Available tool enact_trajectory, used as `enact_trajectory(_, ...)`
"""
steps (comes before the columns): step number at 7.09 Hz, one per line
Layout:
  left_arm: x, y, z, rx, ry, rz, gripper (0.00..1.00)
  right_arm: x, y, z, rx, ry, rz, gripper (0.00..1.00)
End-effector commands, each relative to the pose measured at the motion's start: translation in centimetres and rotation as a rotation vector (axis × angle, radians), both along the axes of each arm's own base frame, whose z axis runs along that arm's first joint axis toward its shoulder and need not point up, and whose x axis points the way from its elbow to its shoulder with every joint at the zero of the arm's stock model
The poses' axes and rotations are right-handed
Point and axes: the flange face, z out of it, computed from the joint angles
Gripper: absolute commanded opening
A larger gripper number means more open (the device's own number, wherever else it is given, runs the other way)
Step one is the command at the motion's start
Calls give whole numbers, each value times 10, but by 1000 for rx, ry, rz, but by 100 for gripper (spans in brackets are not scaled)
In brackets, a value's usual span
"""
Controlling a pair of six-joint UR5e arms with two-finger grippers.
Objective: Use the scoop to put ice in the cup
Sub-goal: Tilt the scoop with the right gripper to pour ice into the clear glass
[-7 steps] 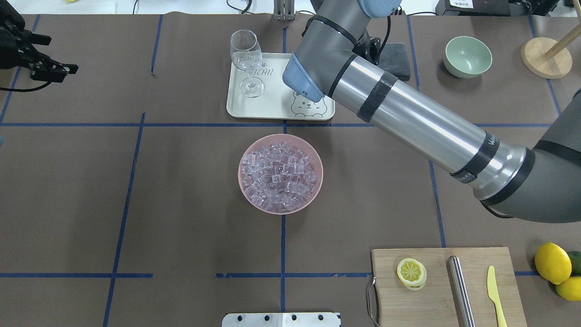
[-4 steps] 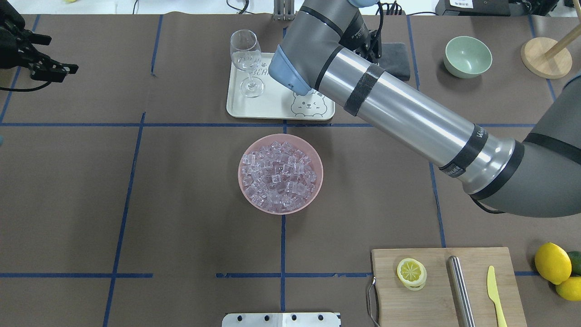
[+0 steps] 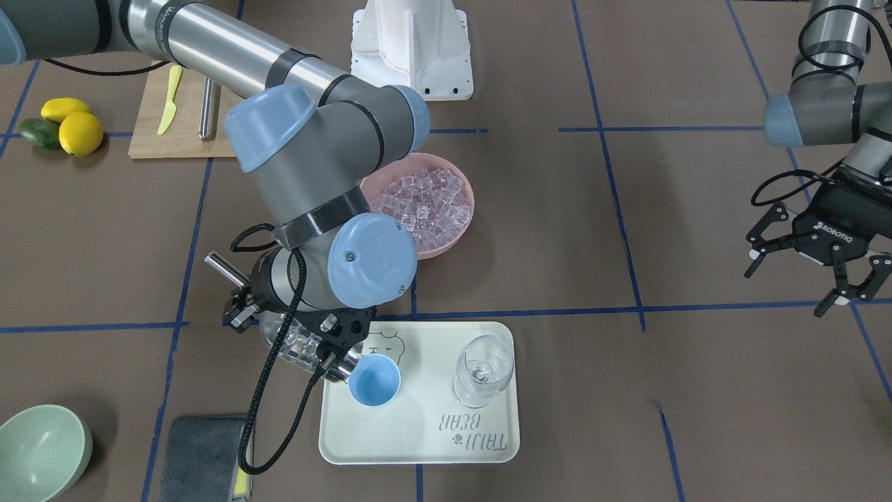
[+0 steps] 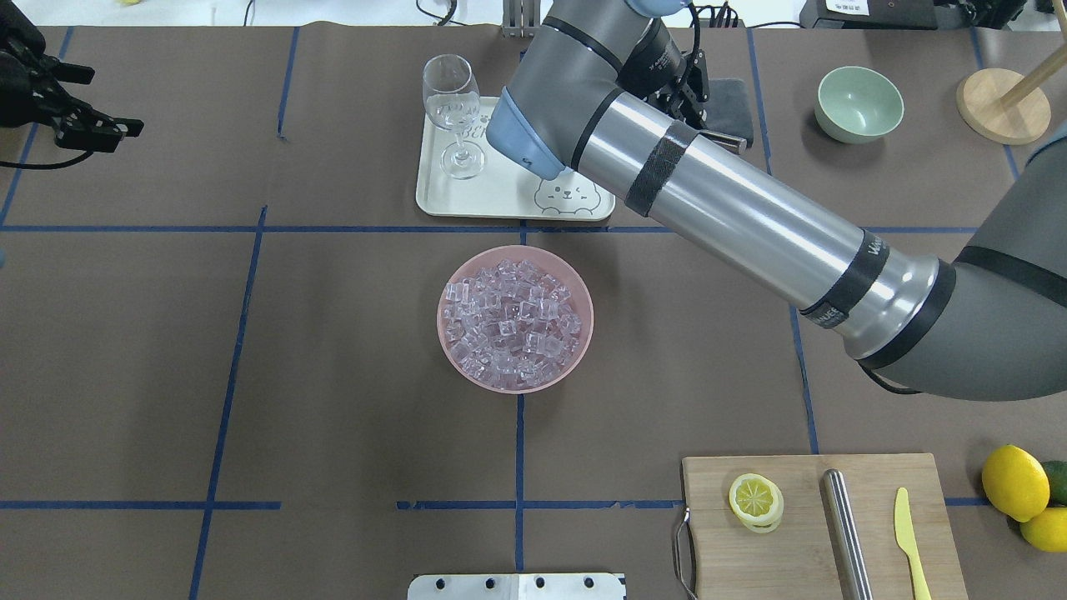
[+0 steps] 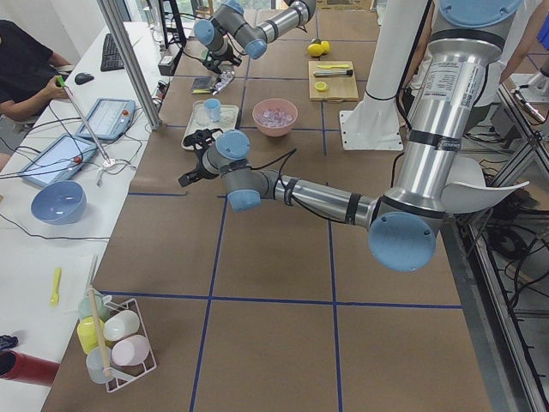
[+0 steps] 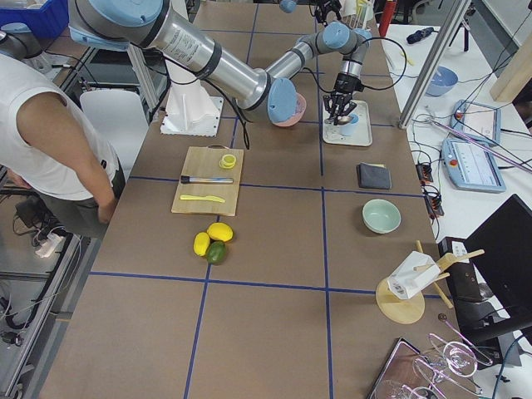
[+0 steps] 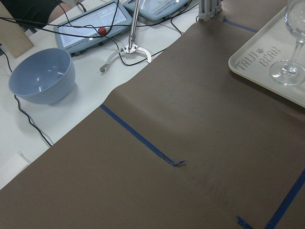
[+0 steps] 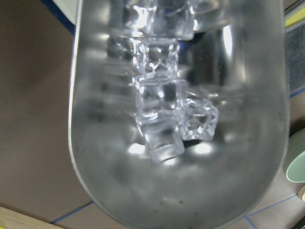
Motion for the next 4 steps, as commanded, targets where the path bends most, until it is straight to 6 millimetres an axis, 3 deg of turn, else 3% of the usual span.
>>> enact_trajectory(1,0,0,0,0,0,1,100,3,2,-14,15,27,-30,0)
enact_trajectory(4,0,0,2,-2,-2,2,100,3,4,-19,39,62,-65,0)
